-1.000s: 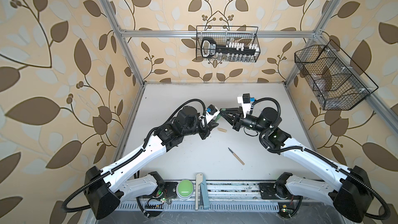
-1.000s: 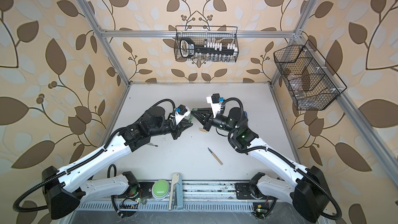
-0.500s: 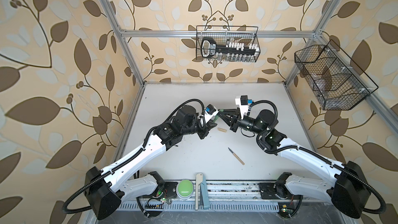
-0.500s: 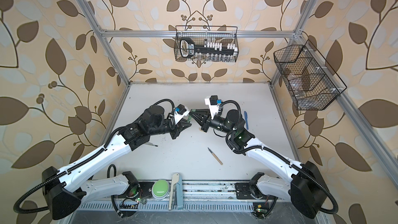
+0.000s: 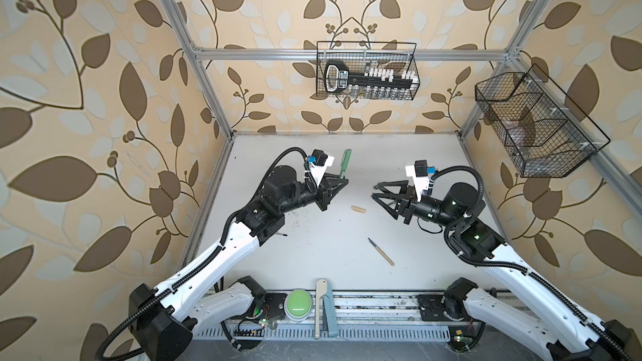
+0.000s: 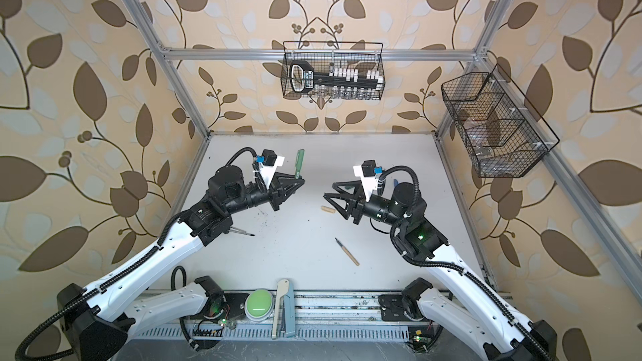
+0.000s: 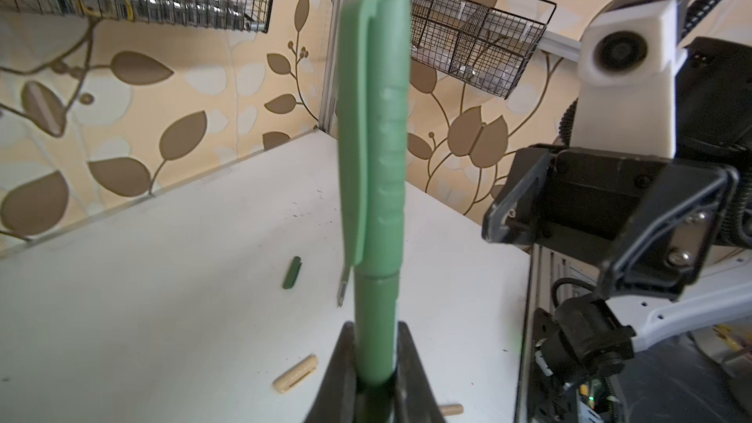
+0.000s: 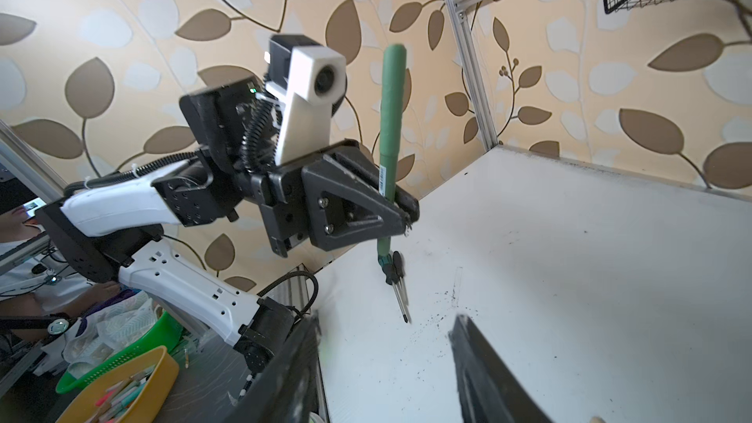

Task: Insert the pens into the pen caps
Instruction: 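Open the right gripper and draw it back from the capped pen, then move the right gripper back to the green cap and close on it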

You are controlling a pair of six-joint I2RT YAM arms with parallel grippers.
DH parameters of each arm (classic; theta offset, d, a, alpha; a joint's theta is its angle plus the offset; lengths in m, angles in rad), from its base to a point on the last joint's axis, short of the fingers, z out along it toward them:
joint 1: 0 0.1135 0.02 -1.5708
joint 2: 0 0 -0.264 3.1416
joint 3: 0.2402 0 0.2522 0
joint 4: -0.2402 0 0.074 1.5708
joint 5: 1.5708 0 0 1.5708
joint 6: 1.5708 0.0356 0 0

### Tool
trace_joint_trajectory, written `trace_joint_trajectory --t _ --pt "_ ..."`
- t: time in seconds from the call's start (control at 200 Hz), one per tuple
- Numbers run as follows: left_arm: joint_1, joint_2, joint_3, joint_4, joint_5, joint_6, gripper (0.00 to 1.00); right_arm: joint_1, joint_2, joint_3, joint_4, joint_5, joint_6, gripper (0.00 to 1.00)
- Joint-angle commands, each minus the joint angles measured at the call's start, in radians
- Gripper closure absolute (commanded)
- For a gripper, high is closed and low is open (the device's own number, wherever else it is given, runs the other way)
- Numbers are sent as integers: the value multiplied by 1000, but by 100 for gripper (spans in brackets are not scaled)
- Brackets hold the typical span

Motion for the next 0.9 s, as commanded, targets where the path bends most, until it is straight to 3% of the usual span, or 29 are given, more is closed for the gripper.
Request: trace_joint_trajectory --t 0.0,0.31,0.53,0.895 --pt "-17 -13 -59 124 24 -138 100 -4 26 58 -6 -67 -1 45" --pt "-70 -79 -148 232 -44 -129 100 -5 178 125 127 -148 56 42" --pt "-89 -46 -117 178 -25 -85 100 -5 298 202 180 -179 105 42" --pt "-103 8 -111 206 -16 -72 100 -2 429 289 116 -193 78 44"
